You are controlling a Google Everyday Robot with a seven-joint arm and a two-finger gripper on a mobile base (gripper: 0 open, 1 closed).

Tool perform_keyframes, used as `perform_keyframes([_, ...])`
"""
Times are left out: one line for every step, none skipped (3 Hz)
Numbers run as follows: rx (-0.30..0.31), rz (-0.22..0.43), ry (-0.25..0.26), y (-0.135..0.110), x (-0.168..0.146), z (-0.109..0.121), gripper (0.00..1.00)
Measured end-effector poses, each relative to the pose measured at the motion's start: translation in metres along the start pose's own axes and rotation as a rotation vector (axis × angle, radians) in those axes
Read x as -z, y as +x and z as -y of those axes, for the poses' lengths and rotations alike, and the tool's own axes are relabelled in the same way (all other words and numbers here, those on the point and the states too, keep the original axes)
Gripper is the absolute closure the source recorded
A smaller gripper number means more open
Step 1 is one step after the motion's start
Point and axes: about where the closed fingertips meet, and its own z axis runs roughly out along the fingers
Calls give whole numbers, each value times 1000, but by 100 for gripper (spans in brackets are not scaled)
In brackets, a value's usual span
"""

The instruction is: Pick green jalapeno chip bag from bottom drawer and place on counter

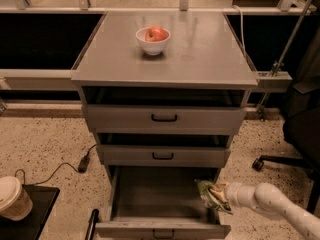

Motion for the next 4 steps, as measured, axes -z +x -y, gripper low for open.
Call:
perform_keyframes([52,-5,-5,-36,22,-3,100])
perform_keyframes([51,-3,0,-35,22,1,100])
perform_keyframes([40,15,-22,-67,32,2,100])
perform_keyframes([88,87,-39,-135,80,-4,100])
